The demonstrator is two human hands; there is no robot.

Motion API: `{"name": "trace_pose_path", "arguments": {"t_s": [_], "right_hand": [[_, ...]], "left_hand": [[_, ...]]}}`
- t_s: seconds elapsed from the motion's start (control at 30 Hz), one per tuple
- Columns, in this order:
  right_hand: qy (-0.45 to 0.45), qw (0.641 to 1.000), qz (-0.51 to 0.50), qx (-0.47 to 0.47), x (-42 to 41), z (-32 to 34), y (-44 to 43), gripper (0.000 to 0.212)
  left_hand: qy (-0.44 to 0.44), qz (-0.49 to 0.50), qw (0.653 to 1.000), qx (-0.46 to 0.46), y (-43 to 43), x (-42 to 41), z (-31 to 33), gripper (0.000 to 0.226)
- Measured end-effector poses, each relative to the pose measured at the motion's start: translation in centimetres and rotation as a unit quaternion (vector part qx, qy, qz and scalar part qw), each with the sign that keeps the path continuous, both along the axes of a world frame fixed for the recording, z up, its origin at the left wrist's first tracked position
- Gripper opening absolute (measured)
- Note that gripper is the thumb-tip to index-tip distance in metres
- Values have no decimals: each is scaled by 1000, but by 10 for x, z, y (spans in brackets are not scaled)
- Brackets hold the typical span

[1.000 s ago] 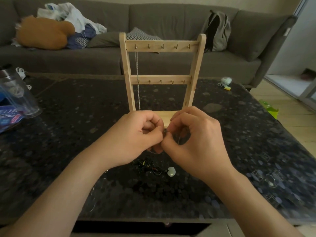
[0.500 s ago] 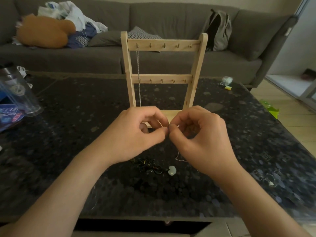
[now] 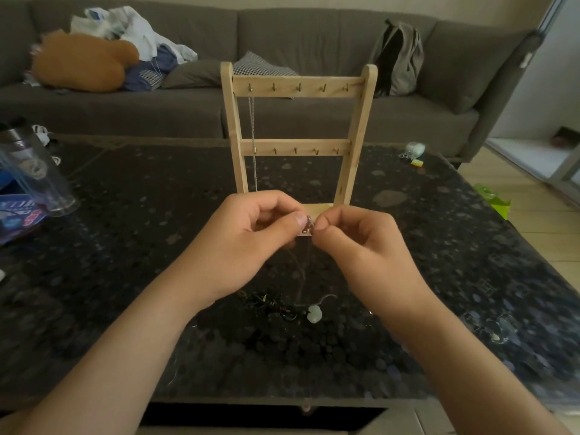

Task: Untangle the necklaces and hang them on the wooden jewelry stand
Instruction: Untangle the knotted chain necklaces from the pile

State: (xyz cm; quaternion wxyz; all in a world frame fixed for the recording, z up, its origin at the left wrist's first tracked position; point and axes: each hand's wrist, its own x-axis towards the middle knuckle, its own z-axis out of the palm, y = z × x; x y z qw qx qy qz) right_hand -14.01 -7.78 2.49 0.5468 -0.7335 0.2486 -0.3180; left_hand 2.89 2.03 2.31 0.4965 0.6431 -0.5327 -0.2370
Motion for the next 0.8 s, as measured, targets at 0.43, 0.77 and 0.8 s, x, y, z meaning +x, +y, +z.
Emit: {"name": "trace_pose_path", "arguments": {"t_s": [0.43, 0.77, 0.8], "right_hand": [[-26, 978, 90, 185, 5, 2, 1, 14], [-58, 975, 70, 202, 5, -2, 1, 29], [-64, 974, 65, 207, 4, -3, 2, 32]], "left_hand": [[266, -34, 963, 36, 1, -18, 9, 30], [183, 33, 982, 24, 2, -10, 7, 13], [179, 37, 983, 17, 2, -10, 6, 13]]}}
